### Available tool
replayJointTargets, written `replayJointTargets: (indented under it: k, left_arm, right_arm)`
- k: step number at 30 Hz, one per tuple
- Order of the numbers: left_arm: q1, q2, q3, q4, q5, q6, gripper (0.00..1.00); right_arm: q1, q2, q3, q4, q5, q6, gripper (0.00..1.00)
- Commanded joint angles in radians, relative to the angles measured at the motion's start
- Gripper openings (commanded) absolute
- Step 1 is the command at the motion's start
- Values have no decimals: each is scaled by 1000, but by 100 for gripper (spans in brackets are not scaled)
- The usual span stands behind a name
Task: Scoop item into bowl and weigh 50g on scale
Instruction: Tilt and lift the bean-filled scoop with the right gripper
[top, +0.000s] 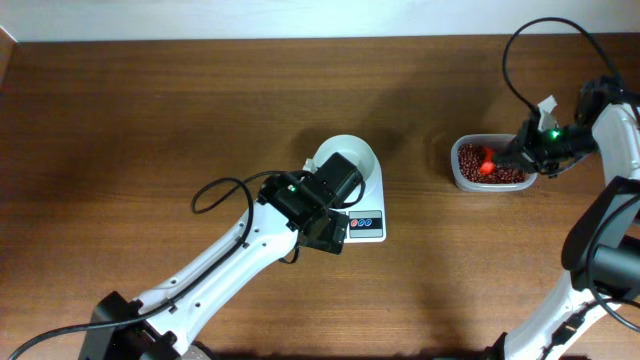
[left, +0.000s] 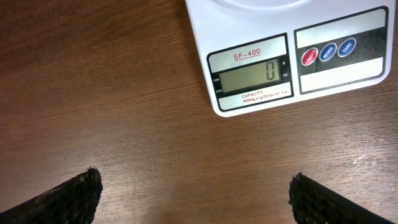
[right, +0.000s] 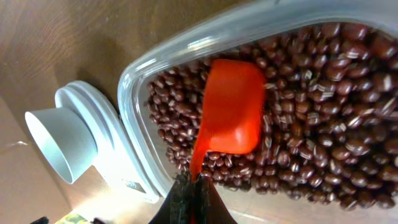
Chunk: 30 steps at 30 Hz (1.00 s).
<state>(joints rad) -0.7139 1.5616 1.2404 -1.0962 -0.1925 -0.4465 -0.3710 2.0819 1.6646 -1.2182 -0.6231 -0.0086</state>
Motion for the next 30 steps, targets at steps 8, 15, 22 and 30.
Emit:
replayJointTargets:
  k: [8, 15, 22, 30]
  left_arm:
    - [3, -25, -10, -1, -18, -9, 99]
    - [3, -25, -10, -1, -18, -9, 99]
    - [3, -25, -10, -1, -18, -9, 99]
    - [3, -25, -10, -1, -18, -9, 99]
  right_arm:
    - [8, 51, -32, 45, 44, -11, 4]
    - [3, 51, -30, 61, 55, -11, 4]
    - [-127, 51, -26, -11, -212, -116, 4]
    - [-168, 51, -26, -16, -235, -119, 4]
